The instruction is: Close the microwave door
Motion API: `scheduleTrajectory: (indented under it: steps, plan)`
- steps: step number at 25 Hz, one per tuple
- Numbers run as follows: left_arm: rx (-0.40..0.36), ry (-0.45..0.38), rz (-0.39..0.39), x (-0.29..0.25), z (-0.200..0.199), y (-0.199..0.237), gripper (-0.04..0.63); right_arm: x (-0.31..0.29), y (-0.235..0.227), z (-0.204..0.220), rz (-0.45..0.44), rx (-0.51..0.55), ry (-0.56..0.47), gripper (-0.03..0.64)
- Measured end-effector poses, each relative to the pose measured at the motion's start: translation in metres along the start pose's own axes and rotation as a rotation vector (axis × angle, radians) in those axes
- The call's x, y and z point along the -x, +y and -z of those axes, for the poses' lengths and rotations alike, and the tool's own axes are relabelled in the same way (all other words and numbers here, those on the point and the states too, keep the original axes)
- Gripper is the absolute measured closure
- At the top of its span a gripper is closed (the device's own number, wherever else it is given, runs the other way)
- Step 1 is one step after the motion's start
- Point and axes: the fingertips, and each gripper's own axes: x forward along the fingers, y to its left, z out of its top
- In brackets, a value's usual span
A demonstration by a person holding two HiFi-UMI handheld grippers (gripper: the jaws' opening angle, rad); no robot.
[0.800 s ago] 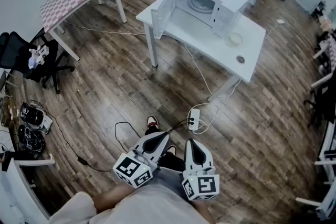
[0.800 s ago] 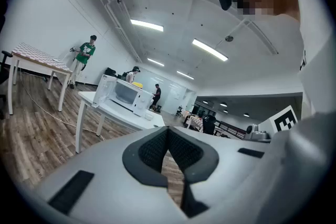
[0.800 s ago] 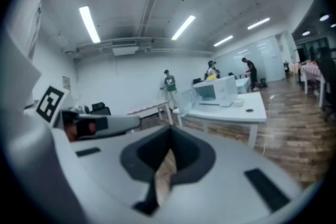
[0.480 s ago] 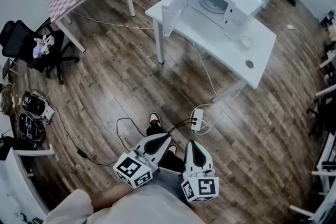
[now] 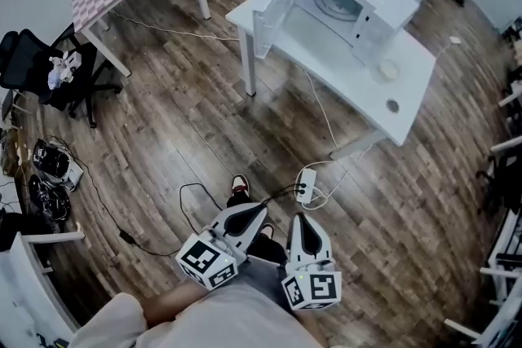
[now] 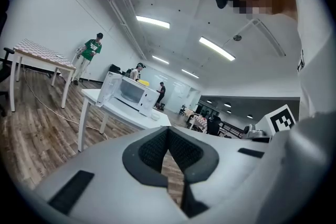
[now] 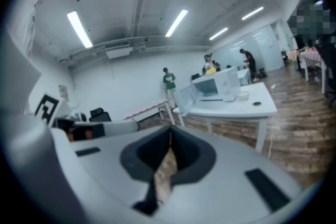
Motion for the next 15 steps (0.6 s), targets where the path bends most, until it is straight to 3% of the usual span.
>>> scheduleTrajectory:
  steps: [15]
  plan:
    - [0.053, -0.044, 0.002, -0.046, -0.064, 0.084, 0.577, -0.110, 0.017, -0.027, -0.063, 0.005, 0.080, 0.592]
